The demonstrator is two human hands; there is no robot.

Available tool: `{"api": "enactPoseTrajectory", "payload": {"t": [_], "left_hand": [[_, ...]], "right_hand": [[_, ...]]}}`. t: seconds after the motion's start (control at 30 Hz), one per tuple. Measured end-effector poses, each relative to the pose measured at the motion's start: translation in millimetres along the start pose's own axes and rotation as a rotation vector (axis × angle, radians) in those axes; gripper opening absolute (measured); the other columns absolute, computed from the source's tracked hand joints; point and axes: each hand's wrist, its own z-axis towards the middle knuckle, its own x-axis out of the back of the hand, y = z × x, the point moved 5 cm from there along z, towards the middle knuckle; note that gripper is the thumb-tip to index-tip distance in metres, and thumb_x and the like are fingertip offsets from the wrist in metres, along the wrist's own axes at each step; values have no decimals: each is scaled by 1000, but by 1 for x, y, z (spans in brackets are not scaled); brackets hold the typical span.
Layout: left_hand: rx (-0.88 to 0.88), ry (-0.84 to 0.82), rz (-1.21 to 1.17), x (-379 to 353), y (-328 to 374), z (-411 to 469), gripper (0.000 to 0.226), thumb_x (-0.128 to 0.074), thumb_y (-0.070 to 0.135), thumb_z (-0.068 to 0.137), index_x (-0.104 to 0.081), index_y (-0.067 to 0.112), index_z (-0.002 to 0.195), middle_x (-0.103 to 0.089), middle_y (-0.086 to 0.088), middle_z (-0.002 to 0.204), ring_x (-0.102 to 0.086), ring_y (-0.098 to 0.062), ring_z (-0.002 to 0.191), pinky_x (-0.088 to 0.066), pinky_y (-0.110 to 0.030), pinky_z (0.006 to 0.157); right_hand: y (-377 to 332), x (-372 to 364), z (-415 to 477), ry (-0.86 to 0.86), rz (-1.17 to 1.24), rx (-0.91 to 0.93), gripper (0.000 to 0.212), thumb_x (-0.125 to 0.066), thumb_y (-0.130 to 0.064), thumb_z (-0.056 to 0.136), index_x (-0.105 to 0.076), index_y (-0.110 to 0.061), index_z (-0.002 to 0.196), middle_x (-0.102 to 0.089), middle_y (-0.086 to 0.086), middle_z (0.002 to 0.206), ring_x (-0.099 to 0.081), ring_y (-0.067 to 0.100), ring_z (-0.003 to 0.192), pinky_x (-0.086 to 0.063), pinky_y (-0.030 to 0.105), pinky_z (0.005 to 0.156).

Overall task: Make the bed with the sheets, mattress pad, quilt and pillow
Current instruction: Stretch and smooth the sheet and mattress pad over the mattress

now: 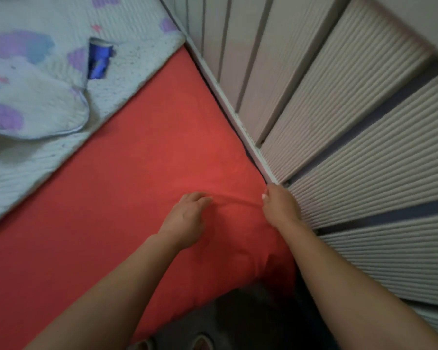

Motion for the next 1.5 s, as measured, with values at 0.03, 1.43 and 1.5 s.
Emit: {"api": "enactPoseTrajectory", "payload": {"t": [0.03,1.43,1.5], "left_hand": [[22,26,-10,11,-13,-4,60,-47,6,77,-46,14,137,-43,-6,143,-38,-28,131,-33,-36,109],[610,268,218,245,-397,-108,40,-57,-1,72,-63,8,110,-57,-14,107,-54,-34,104,-48,-42,87],[546,239,239,235,-368,-105,33,-58,0,71,-67,10,102,-57,-13,101,-54,-33,100,-48,-39,83]], "right_hand": [[-15,4,3,-2,-5,33,19,-47,-21,95,-58,-8,104,-59,17,112,-57,34,103,-46,38,83],[-426,-39,126,94,1387,-434,46,-49,-8,89,-43,-3,134,-53,18,132,-61,30,110,-51,48,94],[-395,-14,117,216,1288,-401,49,-49,-12,93,-38,1,138,-48,17,136,-55,27,116,-47,38,99]]}}
